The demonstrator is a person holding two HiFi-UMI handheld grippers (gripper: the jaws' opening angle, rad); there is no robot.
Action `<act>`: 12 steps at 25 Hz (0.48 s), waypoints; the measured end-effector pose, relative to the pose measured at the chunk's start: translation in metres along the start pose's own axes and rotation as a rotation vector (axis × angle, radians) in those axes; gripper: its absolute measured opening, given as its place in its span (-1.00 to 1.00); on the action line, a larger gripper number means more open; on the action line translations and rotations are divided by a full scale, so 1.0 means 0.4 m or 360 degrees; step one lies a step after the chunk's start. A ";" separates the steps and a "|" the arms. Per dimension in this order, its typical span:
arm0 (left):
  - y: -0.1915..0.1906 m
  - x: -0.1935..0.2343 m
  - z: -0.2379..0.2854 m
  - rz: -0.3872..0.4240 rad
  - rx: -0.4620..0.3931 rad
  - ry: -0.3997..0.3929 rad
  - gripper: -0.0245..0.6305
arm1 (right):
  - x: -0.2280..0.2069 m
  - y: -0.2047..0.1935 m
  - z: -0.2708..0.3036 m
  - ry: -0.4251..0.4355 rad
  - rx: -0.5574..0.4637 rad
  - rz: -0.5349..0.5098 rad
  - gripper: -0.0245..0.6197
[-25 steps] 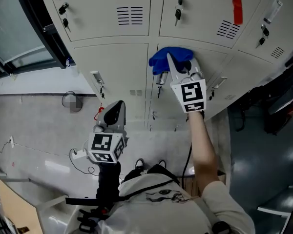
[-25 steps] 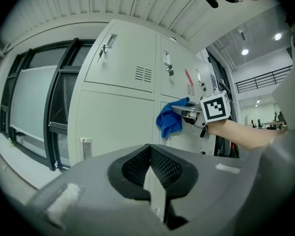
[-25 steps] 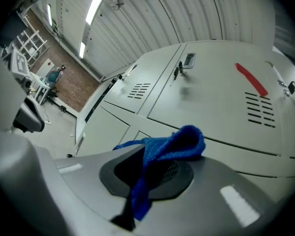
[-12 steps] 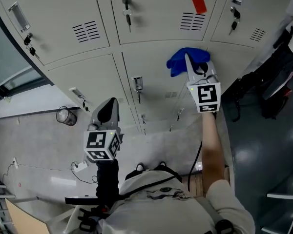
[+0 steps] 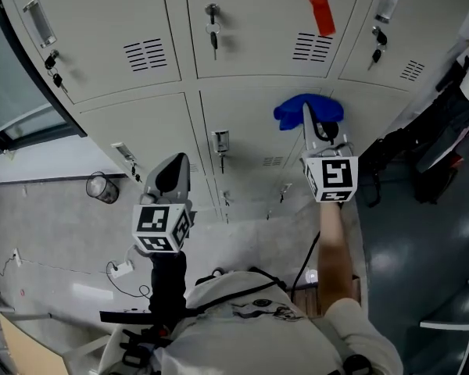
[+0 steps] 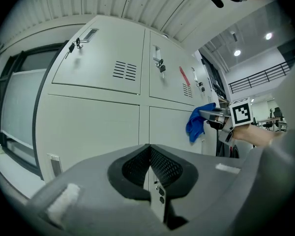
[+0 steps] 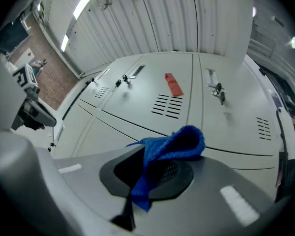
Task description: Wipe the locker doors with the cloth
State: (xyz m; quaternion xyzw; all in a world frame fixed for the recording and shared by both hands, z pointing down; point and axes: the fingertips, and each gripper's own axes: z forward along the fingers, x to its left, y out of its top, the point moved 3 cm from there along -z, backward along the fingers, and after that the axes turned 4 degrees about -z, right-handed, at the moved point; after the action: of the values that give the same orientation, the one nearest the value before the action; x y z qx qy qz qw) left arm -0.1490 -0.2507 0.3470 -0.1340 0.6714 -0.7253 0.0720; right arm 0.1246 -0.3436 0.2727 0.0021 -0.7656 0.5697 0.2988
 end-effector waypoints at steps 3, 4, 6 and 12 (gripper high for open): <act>0.006 0.018 -0.009 0.0001 -0.0017 0.0038 -0.93 | 0.135 0.052 0.023 0.0206 -0.0081 0.0051 -0.85; 0.007 0.023 -0.012 0.0002 -0.0019 0.0048 -0.93 | 0.186 0.065 0.035 0.0280 -0.0097 0.0063 -0.85; 0.009 0.031 -0.019 0.0006 -0.0019 0.0061 -0.93 | 0.285 0.075 0.066 0.0407 -0.0123 0.0079 -0.85; 0.017 0.053 -0.044 0.0023 -0.0024 0.0102 -0.93 | 0.453 0.022 0.172 0.0597 -0.0049 0.0142 -0.85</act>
State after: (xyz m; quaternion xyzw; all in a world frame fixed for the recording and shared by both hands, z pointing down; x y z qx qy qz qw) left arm -0.1748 -0.2406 0.3412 -0.1065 0.6798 -0.7236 0.0546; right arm -0.0588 -0.3396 0.3366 -0.1427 -0.7044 0.5610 0.4108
